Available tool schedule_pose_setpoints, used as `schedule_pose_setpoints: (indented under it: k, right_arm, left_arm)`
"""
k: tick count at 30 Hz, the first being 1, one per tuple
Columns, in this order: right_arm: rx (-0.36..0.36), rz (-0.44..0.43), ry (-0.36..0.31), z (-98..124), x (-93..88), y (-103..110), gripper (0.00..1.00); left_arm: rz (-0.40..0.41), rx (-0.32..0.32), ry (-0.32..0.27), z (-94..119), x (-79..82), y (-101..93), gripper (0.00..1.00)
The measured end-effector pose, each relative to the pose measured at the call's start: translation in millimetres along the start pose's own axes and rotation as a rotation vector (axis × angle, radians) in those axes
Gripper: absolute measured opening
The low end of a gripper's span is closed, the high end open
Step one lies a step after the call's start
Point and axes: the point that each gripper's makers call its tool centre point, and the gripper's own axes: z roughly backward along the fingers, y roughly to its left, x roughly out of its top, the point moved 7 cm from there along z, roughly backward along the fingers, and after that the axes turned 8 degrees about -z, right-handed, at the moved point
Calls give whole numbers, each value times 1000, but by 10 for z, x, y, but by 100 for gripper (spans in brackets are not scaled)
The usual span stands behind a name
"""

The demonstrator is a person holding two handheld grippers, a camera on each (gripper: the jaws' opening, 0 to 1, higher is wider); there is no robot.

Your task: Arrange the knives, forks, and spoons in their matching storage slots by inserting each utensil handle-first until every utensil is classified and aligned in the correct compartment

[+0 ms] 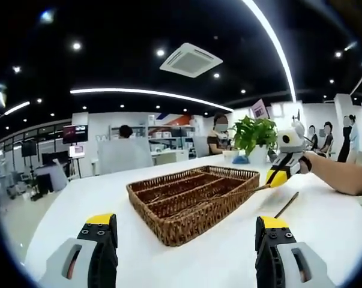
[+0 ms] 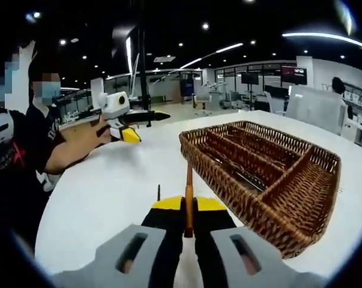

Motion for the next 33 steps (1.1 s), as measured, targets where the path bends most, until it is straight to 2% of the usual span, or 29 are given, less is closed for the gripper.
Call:
schedule_pose_setpoints:
  k: [5, 12, 17, 24, 33]
  right_arm:
    - [-47, -15, -13, 3, 58, -4, 3]
    - [-168, -70, -16, 47, 61, -179, 3]
    - [-204, -87, -40, 120, 101, -197, 3]
    - [-241, -72, -39, 139, 125, -169, 3]
    - [-342, -54, -25, 185, 170, -209, 3]
  left_arm:
    - [-5, 5, 7, -17, -19, -1, 100]
    - [-5, 11, 4, -16, -15, 6, 100]
    - [-9, 8, 10, -25, -24, -5, 100]
    - [-7, 7, 12, -26, -33, -10, 100]
    - [-8, 10, 8, -19, -21, -3, 100]
